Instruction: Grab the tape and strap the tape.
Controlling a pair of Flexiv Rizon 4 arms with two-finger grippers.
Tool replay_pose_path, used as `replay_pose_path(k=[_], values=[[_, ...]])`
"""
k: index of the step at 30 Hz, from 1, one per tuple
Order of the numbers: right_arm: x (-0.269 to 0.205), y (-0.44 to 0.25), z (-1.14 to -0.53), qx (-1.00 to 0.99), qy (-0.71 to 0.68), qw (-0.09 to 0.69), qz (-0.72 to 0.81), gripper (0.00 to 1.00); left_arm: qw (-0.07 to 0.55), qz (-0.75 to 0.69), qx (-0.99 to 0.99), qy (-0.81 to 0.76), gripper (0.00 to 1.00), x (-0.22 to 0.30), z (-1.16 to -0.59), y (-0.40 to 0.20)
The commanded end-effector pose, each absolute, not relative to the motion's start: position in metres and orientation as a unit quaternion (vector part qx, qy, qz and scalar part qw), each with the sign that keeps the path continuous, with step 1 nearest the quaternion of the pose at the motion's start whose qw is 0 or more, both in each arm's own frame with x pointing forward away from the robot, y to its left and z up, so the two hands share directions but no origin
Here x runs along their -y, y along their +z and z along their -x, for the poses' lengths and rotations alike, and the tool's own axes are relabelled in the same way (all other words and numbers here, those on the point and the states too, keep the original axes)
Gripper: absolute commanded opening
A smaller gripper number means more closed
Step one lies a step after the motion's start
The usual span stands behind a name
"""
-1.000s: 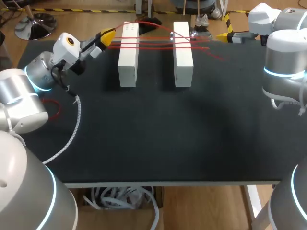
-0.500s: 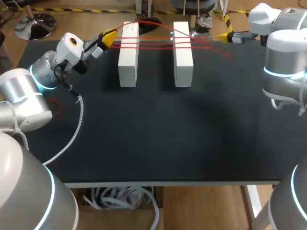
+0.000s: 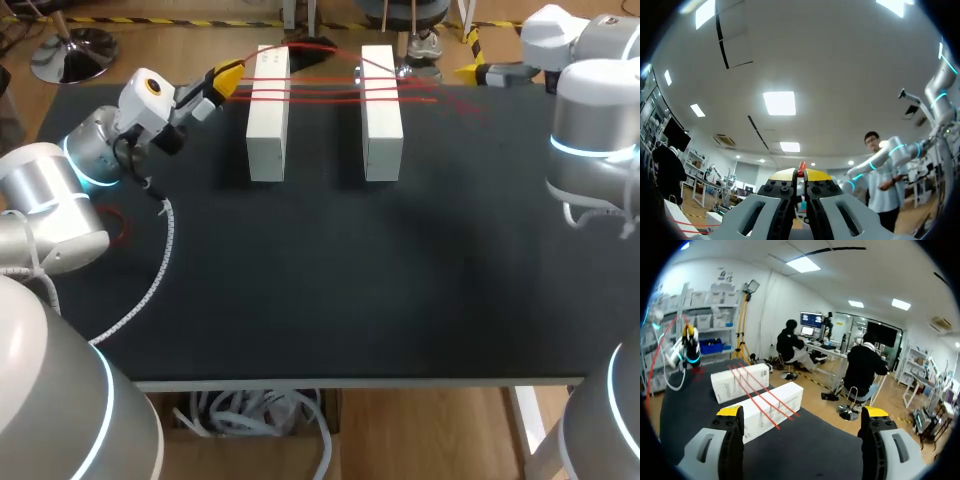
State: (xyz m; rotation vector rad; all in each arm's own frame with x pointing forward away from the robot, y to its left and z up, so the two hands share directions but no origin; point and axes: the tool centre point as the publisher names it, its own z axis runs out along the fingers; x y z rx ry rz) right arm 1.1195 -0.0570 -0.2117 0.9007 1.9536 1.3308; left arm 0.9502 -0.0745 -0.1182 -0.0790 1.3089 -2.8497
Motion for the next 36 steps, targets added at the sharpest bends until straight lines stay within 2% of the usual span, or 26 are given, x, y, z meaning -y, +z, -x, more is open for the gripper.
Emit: replay_pose_path(k=[1,16,28,36], values=[[0.066,-0.208,-1.109,-0.638,0.559,0.293,-0.441,1.0,0.002,0.024,-0.416,-0.909,0.0,0.075,-0.951,-0.119],[0.083,-0.176,-1.048,-0.432,0.666,0.17,-0.584,1.0,0.002,0.024,-0.416,-0.909,0.0,0.075,-0.951,-0.119],[0.063,-0.151,-1.003,-0.286,0.74,0.054,-0.606,1.0,0.002,0.024,-0.416,-0.909,0.0,0.075,-0.951,-0.119],[0.043,-0.138,-0.98,-0.23,0.757,0.011,-0.611,1.0,0.002,0.024,-0.416,-0.909,0.0,0.075,-0.951,-0.119]])
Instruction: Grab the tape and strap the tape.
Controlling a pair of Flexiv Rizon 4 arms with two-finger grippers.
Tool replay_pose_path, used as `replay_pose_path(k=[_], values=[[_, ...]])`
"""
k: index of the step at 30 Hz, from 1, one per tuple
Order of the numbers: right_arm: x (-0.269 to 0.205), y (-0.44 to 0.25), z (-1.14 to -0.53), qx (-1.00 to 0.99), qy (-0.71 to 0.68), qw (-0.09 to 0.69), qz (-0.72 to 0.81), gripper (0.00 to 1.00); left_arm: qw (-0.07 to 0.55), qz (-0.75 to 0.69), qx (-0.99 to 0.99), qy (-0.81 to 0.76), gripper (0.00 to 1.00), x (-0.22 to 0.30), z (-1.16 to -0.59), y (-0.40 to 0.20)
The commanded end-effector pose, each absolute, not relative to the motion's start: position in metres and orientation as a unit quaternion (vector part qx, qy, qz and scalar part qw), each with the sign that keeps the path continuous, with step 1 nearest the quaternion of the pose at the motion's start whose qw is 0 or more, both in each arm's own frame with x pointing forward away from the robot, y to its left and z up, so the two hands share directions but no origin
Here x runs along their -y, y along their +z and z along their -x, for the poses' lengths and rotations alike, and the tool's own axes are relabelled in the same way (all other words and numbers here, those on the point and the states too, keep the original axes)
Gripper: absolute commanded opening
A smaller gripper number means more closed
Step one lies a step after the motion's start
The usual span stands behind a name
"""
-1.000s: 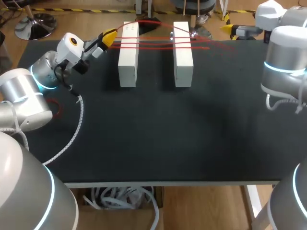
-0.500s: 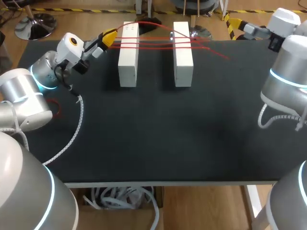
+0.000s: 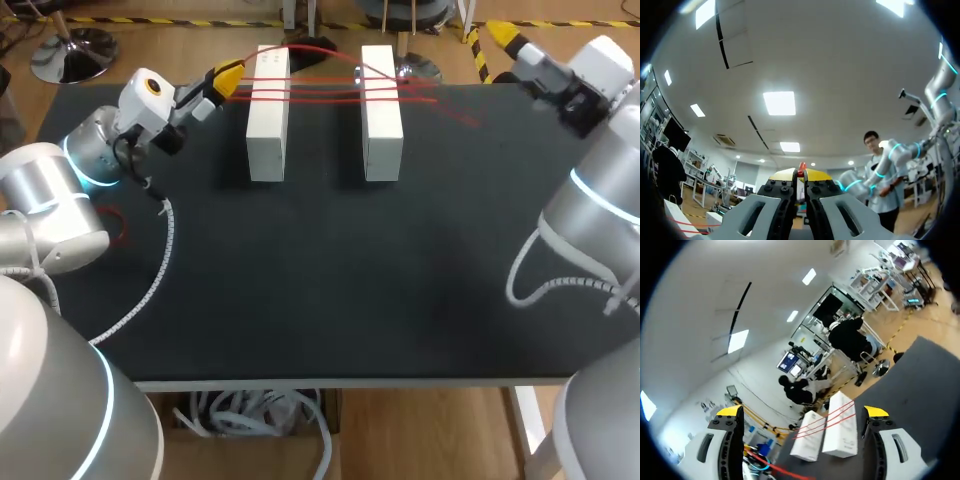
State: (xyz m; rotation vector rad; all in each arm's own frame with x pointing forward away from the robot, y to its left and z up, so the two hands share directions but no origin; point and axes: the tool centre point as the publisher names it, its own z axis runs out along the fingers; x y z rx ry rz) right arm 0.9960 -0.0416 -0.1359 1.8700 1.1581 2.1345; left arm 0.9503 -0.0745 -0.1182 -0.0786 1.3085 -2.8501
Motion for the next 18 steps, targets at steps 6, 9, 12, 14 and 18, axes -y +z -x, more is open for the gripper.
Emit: replay_pose_path(k=[6,9,12,14,18], values=[[0.032,-0.132,-0.965,-0.185,0.768,-0.026,-0.613,1.0,0.002,0.024,-0.416,-0.909,0.0,0.075,-0.951,-0.119],[0.025,-0.129,-0.958,-0.171,0.77,-0.054,-0.612,1.0,0.002,0.024,-0.416,-0.909,0.0,0.075,-0.951,-0.119],[0.017,-0.127,-0.951,-0.166,0.766,-0.065,-0.618,1.0,0.002,0.024,-0.416,-0.909,0.0,0.075,-0.951,-0.119],[0.012,-0.128,-0.947,-0.15,0.763,-0.072,-0.625,1.0,0.002,0.024,-0.416,-0.909,0.0,0.075,-0.951,-0.119],[0.006,-0.131,-0.939,-0.112,0.762,-0.071,-0.634,1.0,0.002,0.024,-0.416,-0.909,0.0,0.075,-0.951,-0.119]])
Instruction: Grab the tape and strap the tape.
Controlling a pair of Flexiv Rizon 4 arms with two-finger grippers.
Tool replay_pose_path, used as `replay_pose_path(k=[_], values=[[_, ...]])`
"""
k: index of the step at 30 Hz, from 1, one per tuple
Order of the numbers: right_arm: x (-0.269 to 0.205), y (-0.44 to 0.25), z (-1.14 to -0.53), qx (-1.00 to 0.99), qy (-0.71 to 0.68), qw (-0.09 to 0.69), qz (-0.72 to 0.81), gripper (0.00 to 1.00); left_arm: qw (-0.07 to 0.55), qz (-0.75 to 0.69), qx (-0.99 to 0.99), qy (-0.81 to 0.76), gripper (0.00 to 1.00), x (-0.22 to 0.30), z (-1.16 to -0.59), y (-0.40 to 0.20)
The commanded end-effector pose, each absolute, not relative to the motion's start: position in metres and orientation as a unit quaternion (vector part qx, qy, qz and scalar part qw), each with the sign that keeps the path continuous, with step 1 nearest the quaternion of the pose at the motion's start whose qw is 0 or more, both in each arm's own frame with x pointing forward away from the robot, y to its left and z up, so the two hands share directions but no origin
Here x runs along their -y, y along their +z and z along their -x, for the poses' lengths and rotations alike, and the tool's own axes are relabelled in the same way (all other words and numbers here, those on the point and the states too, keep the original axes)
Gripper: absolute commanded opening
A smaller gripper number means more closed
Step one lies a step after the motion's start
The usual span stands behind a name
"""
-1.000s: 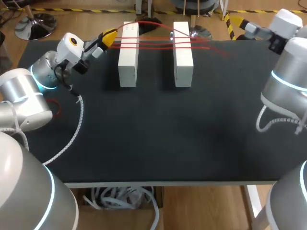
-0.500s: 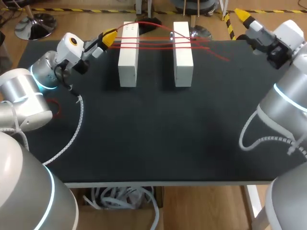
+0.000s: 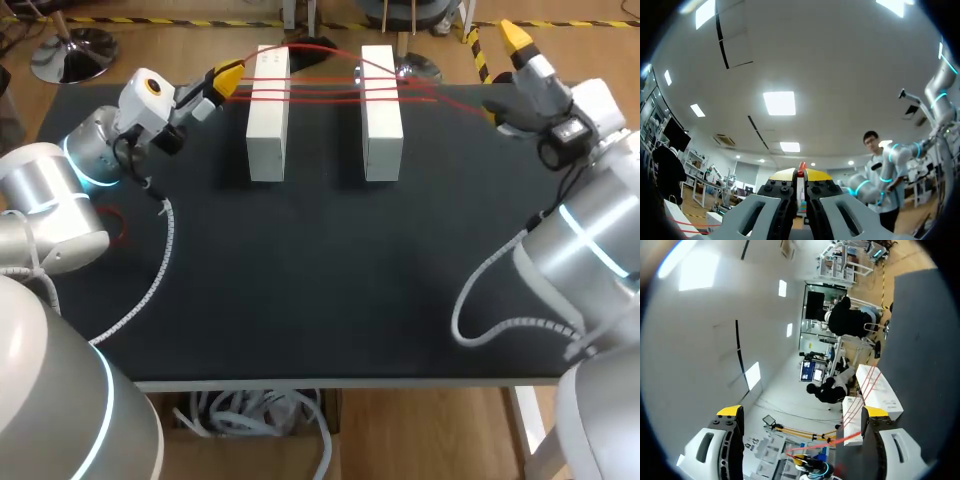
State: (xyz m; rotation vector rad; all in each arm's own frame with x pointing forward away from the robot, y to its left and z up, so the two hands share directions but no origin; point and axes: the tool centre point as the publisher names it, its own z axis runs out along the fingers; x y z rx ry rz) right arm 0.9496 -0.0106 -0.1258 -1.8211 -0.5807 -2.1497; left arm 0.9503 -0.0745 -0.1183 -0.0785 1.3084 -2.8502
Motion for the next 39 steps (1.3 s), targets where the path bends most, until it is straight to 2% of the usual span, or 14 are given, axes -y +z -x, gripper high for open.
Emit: replay_pose_path(k=[1,20,39], values=[[0.005,-0.132,-0.937,0.102,-0.762,0.071,0.636,1.0,0.002,0.024,-0.416,-0.909,0.0,0.075,-0.951,-0.119],[-0.026,-0.161,-0.922,0.032,-0.747,0.138,0.649,1.0,0.002,0.024,-0.416,-0.909,0.0,0.075,-0.951,-0.119],[-0.052,-0.173,-0.936,0.017,-0.736,0.184,0.652,1.0,0.002,0.024,-0.416,-0.909,0.0,0.075,-0.951,-0.119]])
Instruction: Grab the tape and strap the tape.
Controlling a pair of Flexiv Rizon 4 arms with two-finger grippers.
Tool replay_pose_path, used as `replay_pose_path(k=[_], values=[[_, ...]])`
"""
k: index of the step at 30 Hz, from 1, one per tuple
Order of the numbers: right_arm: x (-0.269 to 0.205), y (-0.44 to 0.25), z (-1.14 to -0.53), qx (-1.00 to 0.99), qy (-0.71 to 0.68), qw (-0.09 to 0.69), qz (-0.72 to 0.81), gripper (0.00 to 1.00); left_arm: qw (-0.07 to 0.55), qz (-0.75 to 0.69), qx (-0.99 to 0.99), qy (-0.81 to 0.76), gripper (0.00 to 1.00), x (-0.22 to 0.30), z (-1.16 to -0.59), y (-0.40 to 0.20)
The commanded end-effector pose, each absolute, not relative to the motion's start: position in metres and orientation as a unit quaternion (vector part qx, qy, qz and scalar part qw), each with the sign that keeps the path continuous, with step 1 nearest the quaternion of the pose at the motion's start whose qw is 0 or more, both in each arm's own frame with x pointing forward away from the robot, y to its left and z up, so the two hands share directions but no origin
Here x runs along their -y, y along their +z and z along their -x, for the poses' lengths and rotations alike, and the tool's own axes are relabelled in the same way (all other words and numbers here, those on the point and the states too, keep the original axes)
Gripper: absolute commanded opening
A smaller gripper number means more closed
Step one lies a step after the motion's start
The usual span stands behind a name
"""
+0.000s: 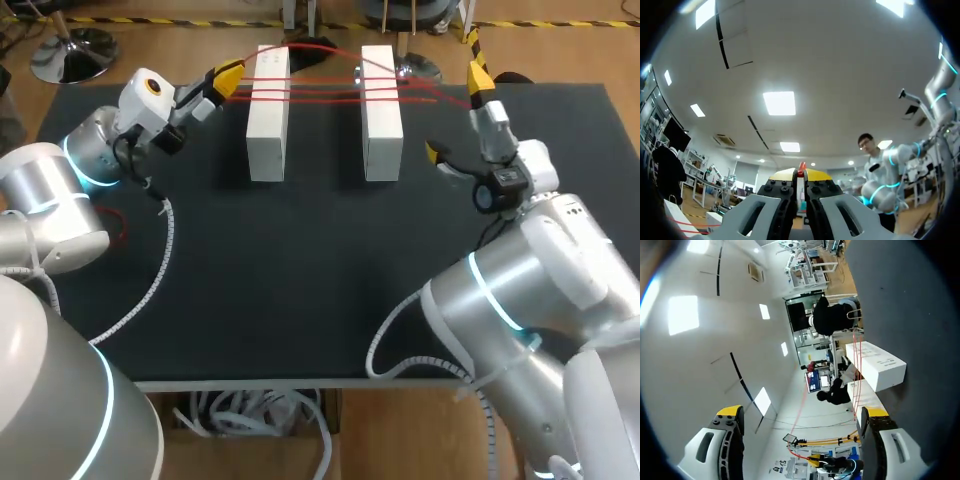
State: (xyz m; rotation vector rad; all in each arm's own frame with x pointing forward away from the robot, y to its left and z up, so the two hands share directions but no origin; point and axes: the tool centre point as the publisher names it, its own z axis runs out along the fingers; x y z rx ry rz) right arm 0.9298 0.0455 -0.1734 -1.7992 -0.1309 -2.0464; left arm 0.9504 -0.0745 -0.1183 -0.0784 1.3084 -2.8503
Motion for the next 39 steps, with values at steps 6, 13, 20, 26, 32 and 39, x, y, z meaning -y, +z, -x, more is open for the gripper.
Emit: replay_pose_path(k=[6,13,20,26,32,39], values=[[-0.0526,-0.169,-0.9369,0.033,-0.741,0.184,0.645,1.0,0.002,0.024,-0.416,-0.909,0.0,0.0746,-0.9508,-0.1188],[-0.0526,-0.169,-0.9369,0.033,-0.741,0.184,0.645,1.0,0.002,0.024,-0.416,-0.909,0.0,0.0746,-0.9508,-0.1188],[-0.0526,-0.169,-0.9369,0.033,-0.741,0.184,0.645,1.0,0.002,0.024,-0.416,-0.909,0.0,0.0746,-0.9508,-0.1188],[-0.0526,-0.169,-0.9369,0.033,-0.741,0.184,0.645,1.0,0.002,0.024,-0.416,-0.909,0.0,0.0746,-0.9508,-0.1188],[-0.0526,-0.169,-0.9369,0.033,-0.741,0.184,0.645,1.0,0.002,0.024,-0.416,-0.909,0.0,0.0746,-0.9508,-0.1188],[-0.0578,-0.1693,-0.9345,-0.063,-0.732,0.197,0.649,1.0,0.002,0.024,-0.416,-0.909,0.0,0.0746,-0.9508,-0.1188]])
